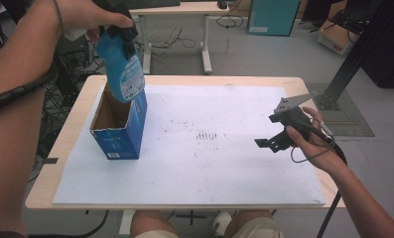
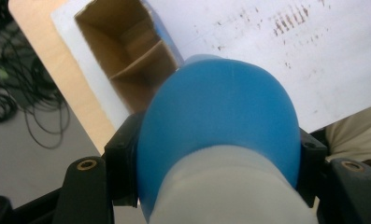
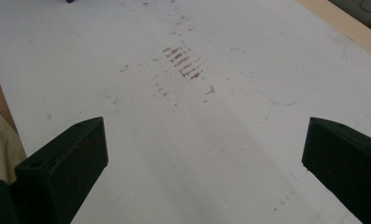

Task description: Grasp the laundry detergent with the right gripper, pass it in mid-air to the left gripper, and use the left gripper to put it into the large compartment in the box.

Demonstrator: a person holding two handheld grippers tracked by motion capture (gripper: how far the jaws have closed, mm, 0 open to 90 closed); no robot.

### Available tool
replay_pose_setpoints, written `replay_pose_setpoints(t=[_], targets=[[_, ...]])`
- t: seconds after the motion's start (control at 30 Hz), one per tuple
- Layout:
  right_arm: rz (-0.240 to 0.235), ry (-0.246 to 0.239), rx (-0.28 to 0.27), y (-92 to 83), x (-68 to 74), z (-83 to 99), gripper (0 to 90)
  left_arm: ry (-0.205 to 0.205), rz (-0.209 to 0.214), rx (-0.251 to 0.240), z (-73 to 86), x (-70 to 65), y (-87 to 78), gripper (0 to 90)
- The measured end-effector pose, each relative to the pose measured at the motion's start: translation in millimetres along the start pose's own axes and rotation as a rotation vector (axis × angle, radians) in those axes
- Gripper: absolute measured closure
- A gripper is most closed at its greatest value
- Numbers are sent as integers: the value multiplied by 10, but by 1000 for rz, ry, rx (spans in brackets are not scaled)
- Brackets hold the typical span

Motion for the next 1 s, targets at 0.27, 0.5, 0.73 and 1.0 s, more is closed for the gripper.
replay_pose_setpoints(t=[0.27,0.5,0.73,1.0], targets=[[3,-19,-5,-86,-4,-36,0,-175,-35,-22,78,267,-100,369],[2,-28,-1,-89,20,-44,0,-286,-62,-21,145,458,-64,369],[3,-33,0,-97,29,-26,0,-389,-72,5,201,557,57,369],[15,-31,-1,-125,19,-4,0,-431,-54,13,230,596,207,369]])
Point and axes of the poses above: each handheld gripper's, and its own axes: y roughly forward along the jaws, z roughly out of its underside, x roughly to its left, the point moved 9 cm from there along y, roughly forward along the jaws, and after that the axes turned 3 degrees about -x, right-handed, at the moved point
